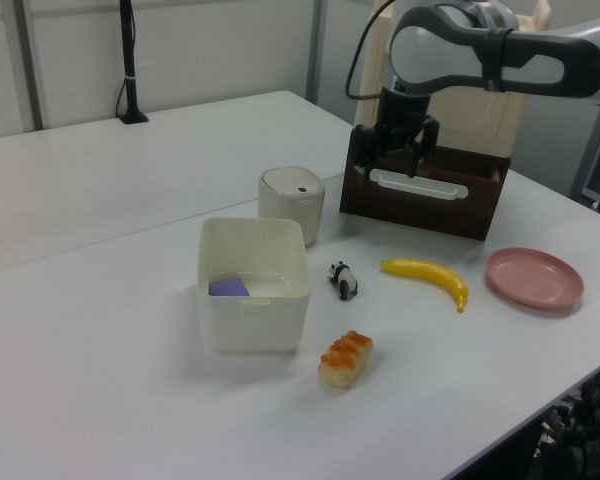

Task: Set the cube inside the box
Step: 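Open the gripper to drop the yellow cube into the box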

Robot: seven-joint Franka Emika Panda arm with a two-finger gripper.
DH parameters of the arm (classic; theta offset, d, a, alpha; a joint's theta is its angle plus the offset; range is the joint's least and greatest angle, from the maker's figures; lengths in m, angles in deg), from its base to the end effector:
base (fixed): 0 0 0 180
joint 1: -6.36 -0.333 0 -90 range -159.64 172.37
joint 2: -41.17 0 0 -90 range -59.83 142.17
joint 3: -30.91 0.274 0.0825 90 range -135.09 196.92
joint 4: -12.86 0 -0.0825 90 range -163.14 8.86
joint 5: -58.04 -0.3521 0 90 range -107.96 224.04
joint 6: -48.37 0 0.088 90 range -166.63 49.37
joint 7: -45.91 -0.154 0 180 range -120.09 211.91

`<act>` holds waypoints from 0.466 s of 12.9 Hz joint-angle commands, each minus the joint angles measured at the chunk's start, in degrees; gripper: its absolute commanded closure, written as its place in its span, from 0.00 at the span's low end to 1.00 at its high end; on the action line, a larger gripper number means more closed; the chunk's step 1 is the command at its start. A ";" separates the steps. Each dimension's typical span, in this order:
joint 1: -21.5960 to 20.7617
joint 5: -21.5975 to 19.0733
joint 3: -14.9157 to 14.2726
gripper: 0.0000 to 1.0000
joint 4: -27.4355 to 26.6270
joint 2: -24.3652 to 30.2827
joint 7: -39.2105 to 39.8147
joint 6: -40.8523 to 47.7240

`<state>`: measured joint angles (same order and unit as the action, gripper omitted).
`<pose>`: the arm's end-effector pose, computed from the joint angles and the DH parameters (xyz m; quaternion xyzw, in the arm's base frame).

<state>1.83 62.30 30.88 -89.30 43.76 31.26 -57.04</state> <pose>0.5333 0.0326 0.4894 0.9948 -0.0803 0.0562 0.0273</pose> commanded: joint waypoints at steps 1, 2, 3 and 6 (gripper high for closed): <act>-0.83 -1.79 -2.87 0.00 0.55 0.31 5.21 5.02; -0.92 -2.50 -3.04 0.00 0.38 0.31 9.59 6.87; -0.92 -3.03 -3.39 0.00 0.38 0.31 11.38 7.49; -0.92 -4.96 -4.18 0.00 0.20 0.40 11.57 6.97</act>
<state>1.81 59.37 28.42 -89.26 43.73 40.86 -51.06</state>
